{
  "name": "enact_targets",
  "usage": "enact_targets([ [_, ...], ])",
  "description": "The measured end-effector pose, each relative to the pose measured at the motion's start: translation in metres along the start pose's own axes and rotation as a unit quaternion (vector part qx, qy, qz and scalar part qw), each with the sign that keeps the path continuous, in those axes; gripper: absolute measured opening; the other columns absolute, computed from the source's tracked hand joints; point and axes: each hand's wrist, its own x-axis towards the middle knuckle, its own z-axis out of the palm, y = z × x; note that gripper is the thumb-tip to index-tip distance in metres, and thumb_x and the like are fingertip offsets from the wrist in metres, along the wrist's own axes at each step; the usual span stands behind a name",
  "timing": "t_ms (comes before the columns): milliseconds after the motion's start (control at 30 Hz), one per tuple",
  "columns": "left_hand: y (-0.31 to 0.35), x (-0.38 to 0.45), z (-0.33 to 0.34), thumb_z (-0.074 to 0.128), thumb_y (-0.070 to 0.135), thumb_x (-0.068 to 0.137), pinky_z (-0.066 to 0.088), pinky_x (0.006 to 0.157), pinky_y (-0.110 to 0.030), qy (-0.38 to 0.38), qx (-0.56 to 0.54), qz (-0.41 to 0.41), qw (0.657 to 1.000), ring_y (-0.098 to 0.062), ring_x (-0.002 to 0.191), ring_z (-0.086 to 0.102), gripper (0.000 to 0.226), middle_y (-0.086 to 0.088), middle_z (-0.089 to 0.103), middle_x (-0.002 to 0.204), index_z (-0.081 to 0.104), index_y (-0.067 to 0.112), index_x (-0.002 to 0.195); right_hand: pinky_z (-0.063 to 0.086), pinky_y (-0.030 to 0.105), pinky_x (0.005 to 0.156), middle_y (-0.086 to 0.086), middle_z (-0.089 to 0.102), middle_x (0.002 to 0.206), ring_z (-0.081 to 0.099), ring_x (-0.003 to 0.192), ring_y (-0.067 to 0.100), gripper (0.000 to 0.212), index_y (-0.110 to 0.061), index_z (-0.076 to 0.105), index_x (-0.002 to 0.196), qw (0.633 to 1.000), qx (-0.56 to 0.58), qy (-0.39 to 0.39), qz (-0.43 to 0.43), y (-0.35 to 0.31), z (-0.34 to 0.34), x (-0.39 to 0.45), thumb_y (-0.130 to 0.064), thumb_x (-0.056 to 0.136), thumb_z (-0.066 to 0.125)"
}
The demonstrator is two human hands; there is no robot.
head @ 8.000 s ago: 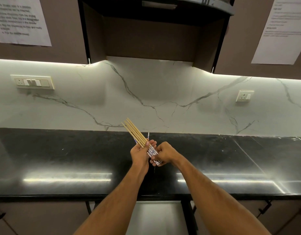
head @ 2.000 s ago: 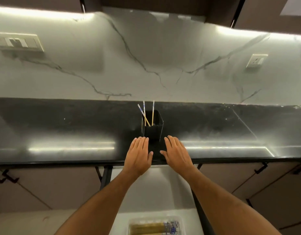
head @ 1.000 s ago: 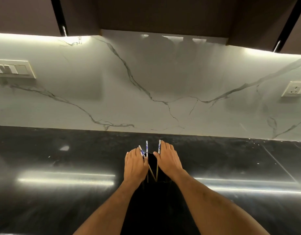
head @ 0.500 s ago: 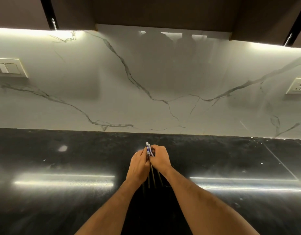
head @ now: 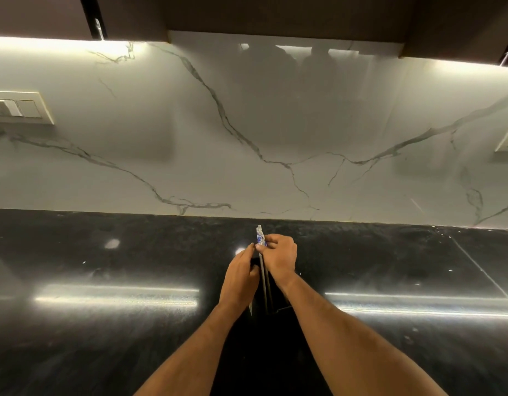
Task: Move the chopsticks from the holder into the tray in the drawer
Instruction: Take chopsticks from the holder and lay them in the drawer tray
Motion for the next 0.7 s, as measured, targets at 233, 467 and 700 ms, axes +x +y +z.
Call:
enact_targets([
  [233,0.022,0.005,-0.008,0.052,0.004,0.101,0.052,0.104,-0.033,0.055,-0.048,-0.019,0.997,-0.009,0.115,0.064,0.036,-0.002,0.068,0.126,0.058,0.009,0.137,0.063,0.031,0.083,0.009,0.078,0.092,0.076,0.080,0.016,0.072,-0.018,0.048,0.149,0.994,0.062,0.000,-0.091,-0.026,-0.029,0.000,0.001,0.085,0.077],
  [467,0.064,0.003,-0.019,0.058,0.013,0.101,0.053,0.099,-0.024,0.008,-0.105,-0.005,0.994,-0.006,0.114,0.066,0.030,0.007,0.072,0.118,0.064,0.015,0.131,0.061,0.018,0.074,0.004,0.076,0.089,0.075,0.070,0.007,0.073,-0.028,0.048,0.148,0.975,0.100,-0.021,-0.196,-0.066,-0.075,-0.009,0.006,0.088,0.072],
  [700,0.121,-0.020,-0.037,0.054,0.010,0.103,0.061,0.088,-0.041,-0.042,-0.203,-0.019,0.978,-0.017,0.087,0.077,0.021,-0.006,0.079,0.090,0.074,0.004,0.107,0.065,0.032,0.067,0.004,0.074,0.072,0.076,0.064,0.017,0.058,-0.024,0.063,0.132,0.972,0.109,0.010,-0.208,-0.107,-0.119,-0.037,0.004,0.084,0.077],
])
